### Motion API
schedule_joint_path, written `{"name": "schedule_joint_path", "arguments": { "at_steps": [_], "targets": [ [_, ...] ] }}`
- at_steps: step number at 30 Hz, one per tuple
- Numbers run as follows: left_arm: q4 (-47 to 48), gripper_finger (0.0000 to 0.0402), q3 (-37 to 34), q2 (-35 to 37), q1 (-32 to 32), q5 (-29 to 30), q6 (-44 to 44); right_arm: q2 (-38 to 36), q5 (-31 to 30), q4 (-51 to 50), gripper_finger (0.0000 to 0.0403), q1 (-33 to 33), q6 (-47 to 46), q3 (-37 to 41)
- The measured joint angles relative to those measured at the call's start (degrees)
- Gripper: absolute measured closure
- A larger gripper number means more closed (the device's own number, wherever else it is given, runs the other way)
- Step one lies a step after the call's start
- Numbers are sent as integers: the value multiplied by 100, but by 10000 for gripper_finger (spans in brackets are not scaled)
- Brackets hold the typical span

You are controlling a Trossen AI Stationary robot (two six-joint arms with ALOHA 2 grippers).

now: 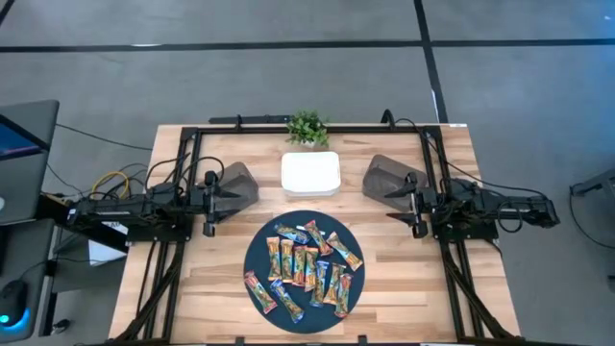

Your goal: Pick and place Granola Bars by type

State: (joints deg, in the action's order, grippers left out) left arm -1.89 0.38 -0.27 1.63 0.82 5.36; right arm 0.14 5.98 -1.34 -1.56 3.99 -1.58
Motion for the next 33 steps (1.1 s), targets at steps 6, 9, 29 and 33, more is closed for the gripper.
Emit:
{"name": "schedule_joint_path", "arguments": {
  "at_steps": [6,9,29,33],
  "targets": [
    [0,209,-2,0,0,2,-2,1,1,0,154,0,1,0],
    [0,209,-2,0,-1,-1,1,0,2,28,154,0,56,3],
    [-2,209,-2,0,0,2,0,2,2,52,154,-76,-494,4],
    [0,209,-2,2,2,2,1,116,-5,-13,154,-70,-819,-2]
  ]
}}
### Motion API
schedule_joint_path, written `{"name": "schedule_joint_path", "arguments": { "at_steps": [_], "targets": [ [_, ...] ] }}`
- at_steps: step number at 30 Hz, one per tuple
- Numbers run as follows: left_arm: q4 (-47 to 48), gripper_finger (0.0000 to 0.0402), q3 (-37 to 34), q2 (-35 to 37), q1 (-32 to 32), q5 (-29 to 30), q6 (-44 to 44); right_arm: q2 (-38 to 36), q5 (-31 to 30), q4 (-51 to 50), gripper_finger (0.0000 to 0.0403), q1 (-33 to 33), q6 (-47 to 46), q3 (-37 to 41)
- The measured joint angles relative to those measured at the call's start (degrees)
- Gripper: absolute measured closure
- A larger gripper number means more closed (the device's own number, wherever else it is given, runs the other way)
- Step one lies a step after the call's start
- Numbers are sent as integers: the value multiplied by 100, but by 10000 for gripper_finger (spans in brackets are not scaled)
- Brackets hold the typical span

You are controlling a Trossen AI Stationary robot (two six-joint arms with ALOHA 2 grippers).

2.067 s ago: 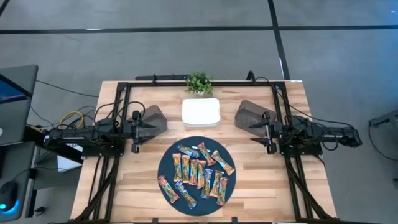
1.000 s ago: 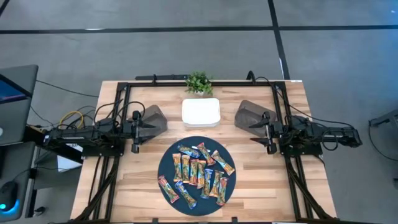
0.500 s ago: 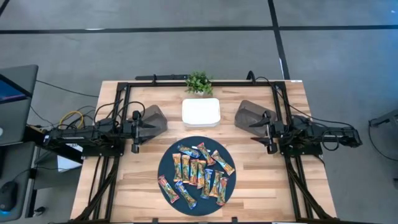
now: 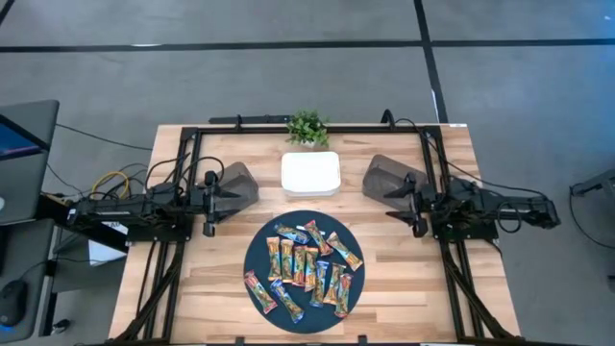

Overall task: Pick and place Granola Bars by type
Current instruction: Put the red granola bar into the white bin

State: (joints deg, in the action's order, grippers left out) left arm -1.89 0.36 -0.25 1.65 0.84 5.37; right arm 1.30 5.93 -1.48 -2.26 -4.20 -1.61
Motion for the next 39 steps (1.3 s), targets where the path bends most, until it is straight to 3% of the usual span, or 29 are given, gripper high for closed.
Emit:
{"name": "schedule_joint_path", "arguments": {
  "at_steps": [8,14,23,39],
  "targets": [
    [0,209,0,0,-2,-9,0,97,-4,48,154,-11,551,2],
    [0,209,1,-2,-1,-9,-2,96,0,178,154,4,247,2],
    [0,209,0,-2,-2,-13,-348,94,-25,555,154,-15,1303,2],
    [-6,209,0,-2,0,-17,-204,96,-6,1432,154,-13,1522,2]
  ]
}}
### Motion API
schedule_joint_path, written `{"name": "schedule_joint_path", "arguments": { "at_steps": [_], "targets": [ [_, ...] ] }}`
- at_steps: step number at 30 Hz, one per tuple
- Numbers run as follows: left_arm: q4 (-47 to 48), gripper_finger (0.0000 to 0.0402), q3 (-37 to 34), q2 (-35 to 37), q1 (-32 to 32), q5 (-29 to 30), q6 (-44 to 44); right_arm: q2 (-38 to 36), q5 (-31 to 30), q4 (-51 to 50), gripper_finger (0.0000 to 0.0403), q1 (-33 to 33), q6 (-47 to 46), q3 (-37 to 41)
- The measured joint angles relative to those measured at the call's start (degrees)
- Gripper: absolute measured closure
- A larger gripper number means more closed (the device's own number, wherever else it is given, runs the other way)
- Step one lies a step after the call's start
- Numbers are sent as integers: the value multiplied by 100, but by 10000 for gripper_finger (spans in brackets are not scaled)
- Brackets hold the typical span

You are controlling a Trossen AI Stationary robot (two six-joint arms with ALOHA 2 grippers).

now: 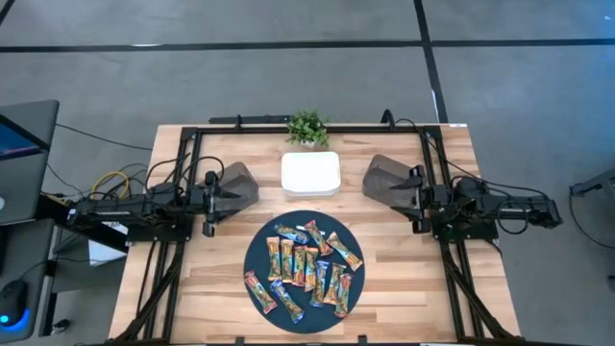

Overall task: Pick and place Granola Bars by type
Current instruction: Put the red granola bar into the white bin

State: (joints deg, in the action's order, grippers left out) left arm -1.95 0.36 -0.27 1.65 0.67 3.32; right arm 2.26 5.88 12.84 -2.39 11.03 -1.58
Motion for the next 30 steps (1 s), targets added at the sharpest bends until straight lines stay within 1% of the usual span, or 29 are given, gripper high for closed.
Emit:
{"name": "schedule_joint_path", "arguments": {
  "at_steps": [4,7,9,11,13,16,20,23,26,28,30],
  "targets": [
    [-17,209,0,0,-2,-3,-182,-2,-5,-22,154,0,-9,0],
    [-34,209,2,0,0,-2,-372,0,-7,-57,154,0,-217,0],
    [-83,209,1,-2,0,-8,-103,9,-14,-56,154,0,-347,0],
    [-136,209,1,-3,0,32,350,55,-19,-29,154,0,-402,0],
    [-337,209,0,-4,0,325,614,115,-73,59,154,0,-471,0],
    [-660,209,0,-2,0,972,865,308,-159,427,154,0,-475,0],
    [-826,209,0,-2,0,1784,1057,906,-151,1221,154,25,-215,0],
    [-860,209,0,-2,0,2149,1068,1430,-150,1930,154,56,-16,-7],
    [-932,209,0,-2,0,2111,1053,1986,-149,2562,154,61,98,-13],
    [-929,209,0,-2,0,1888,950,2345,-149,2675,154,61,101,-135],
    [-929,209,0,-2,0,1533,927,2719,-149,2684,154,66,101,-312]
  ]
}}
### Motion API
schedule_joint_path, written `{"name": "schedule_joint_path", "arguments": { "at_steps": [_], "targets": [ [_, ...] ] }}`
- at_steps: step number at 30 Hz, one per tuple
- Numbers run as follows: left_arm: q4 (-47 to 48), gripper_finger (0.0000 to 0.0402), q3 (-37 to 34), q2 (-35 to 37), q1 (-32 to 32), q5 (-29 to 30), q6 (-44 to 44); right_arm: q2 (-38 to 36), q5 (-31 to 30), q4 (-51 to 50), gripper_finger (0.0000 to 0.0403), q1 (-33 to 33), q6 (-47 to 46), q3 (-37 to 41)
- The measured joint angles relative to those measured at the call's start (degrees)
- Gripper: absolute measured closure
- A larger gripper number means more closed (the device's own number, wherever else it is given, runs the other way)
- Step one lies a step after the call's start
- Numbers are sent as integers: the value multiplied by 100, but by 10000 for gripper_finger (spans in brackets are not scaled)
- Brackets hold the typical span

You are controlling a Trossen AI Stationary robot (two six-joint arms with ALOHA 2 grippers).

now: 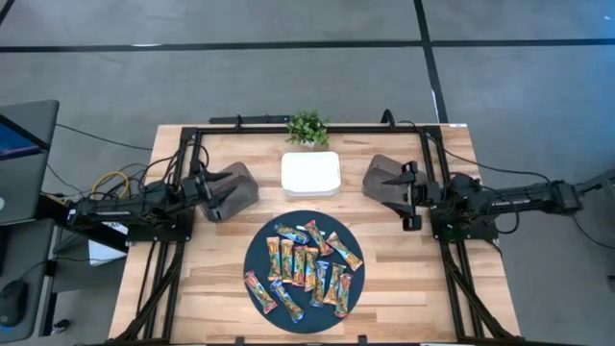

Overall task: Pick and place Granola Bars by type
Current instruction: Put the red granola bar into the white bin

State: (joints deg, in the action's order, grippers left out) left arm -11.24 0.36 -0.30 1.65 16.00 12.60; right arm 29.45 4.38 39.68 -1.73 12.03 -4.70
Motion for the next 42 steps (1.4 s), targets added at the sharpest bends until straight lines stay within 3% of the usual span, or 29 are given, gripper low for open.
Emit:
{"name": "schedule_joint_path", "arguments": {
  "at_steps": [4,12,14,18,22,27,33,42],
  "targets": [
    [140,209,0,0,0,-769,-214,1007,-22,61,154,102,0,-452],
    [559,209,0,-9,-63,-2094,-1519,3228,-26,406,154,288,46,-1488],
    [606,209,1,-17,-212,-2101,-1695,3629,-50,407,154,287,42,-1728],
    [190,209,2,-164,-628,-1471,-1381,4121,-149,275,154,301,7,-2021],
    [-413,209,124,-283,-811,-1189,-241,4234,-149,249,154,299,4,-2129],
    [-521,209,817,-519,-807,-1280,22,4157,-150,276,154,286,8,-2147],
    [-540,209,1591,-1585,-807,-1335,424,4214,-153,180,154,233,-39,-2147],
    [-397,209,2849,-4462,-904,-2128,649,4218,-149,-82,154,235,-299,-2143]
  ]
}}
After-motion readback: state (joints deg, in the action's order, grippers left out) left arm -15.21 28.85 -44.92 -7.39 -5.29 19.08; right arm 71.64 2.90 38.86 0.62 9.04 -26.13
